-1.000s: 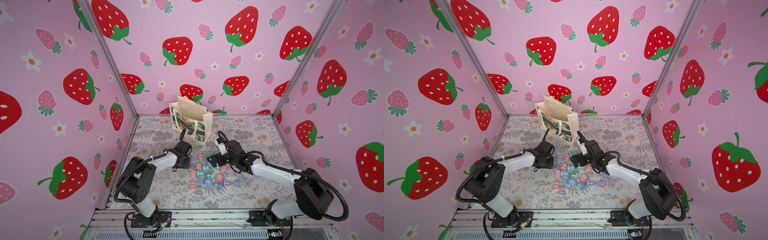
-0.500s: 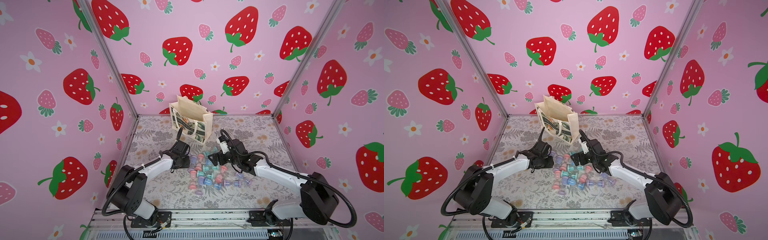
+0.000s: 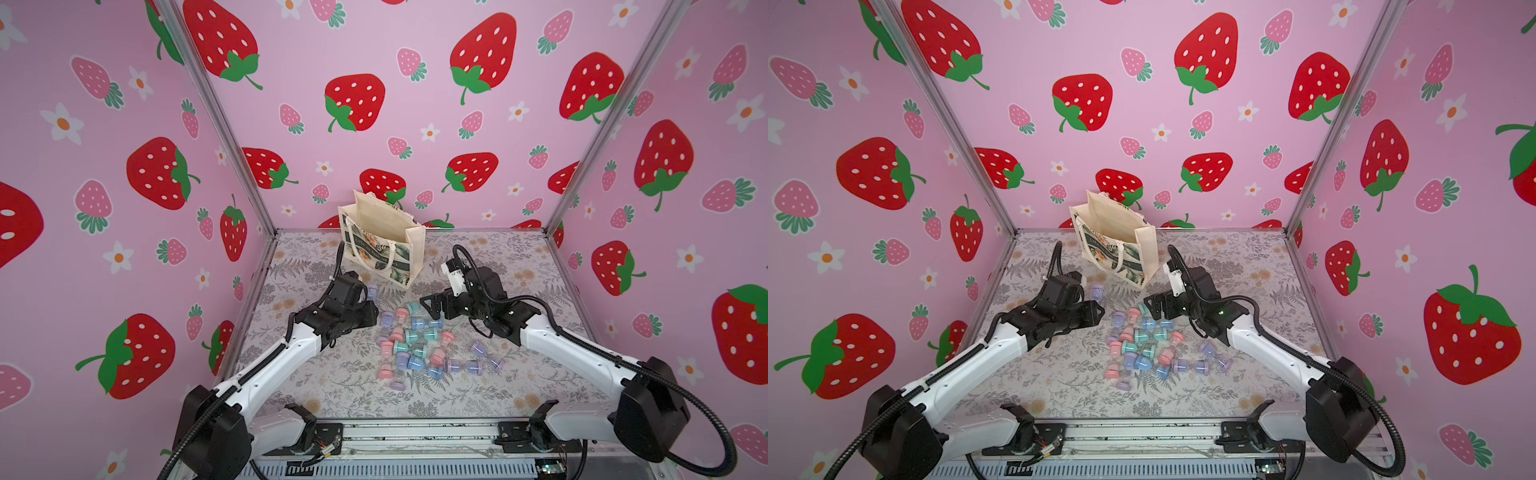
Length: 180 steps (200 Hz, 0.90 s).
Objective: Put the hourglass into the canvas bag
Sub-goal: Pick up the hourglass from the center of the board.
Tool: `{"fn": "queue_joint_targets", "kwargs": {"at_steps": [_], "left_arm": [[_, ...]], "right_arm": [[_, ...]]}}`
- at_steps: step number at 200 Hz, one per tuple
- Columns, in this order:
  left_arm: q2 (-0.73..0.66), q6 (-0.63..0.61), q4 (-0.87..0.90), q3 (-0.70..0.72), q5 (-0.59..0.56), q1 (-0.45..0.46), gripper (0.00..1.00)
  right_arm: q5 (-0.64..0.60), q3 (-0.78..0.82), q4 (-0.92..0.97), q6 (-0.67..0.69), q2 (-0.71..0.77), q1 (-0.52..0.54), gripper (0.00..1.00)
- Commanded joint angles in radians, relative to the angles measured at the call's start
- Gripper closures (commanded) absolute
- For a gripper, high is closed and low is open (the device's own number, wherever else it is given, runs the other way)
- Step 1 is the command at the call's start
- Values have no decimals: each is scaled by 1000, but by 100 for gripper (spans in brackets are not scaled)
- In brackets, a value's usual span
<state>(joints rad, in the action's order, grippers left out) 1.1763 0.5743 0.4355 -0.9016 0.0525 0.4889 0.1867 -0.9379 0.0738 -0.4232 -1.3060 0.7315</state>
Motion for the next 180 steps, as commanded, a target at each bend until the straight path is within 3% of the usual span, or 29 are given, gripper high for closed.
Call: {"fn": "queue_joint_targets", "kwargs": {"at_steps": [1, 63, 180], "left_arm": [[-33, 16, 13, -98, 15, -2, 76], [66, 25, -26, -326, 39, -4, 77], [541, 170, -88, -832, -145, -35, 77]], "right_arm": [[18, -53, 44, -3, 26, -11, 1], [20, -148, 78, 18, 14, -31, 1], [7, -255, 92, 18, -53, -99, 1]]}}
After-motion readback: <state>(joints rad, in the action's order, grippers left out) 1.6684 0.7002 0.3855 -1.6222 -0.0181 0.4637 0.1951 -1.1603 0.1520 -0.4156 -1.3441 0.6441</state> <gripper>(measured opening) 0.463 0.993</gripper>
